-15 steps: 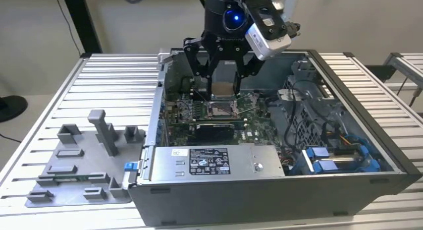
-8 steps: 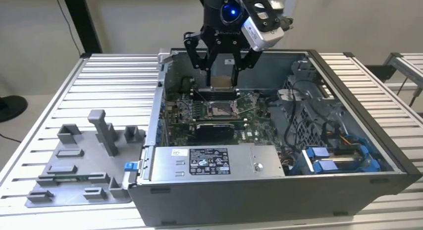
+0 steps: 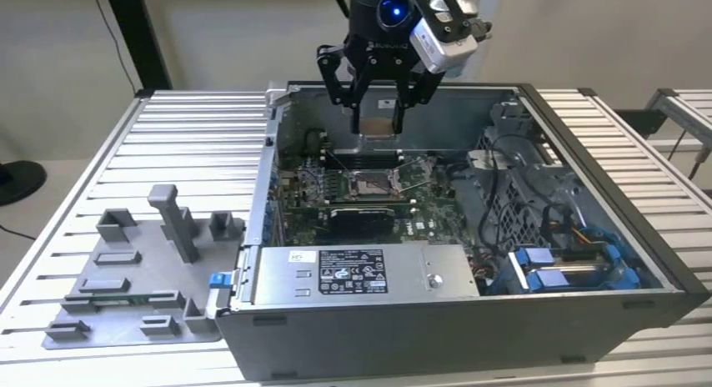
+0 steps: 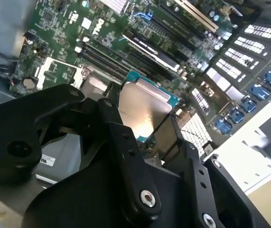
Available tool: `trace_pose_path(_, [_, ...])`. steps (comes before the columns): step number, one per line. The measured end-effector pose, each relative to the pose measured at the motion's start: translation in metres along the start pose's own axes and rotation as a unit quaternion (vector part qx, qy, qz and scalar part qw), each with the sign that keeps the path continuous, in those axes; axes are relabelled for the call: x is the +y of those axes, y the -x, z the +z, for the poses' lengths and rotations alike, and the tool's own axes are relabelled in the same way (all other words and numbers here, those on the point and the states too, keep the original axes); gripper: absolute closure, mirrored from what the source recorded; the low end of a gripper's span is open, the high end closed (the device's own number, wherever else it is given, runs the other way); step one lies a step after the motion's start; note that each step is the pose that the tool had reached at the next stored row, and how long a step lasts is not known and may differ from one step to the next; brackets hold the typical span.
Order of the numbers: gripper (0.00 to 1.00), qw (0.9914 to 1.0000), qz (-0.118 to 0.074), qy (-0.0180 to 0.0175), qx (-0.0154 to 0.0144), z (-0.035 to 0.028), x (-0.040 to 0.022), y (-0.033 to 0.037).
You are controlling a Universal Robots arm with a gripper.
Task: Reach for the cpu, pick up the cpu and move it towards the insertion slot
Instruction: 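Pick up the cpu and move it towards the insertion slot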
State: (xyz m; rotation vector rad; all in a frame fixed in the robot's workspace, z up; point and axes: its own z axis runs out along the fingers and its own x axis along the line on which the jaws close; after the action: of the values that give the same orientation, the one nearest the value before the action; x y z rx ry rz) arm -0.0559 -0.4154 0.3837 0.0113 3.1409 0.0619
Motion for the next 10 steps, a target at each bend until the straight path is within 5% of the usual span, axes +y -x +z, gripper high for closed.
trace_pose_path(10, [1.0,1.0,0.0,0.0,0.0,0.0034,0.0149,0.0118])
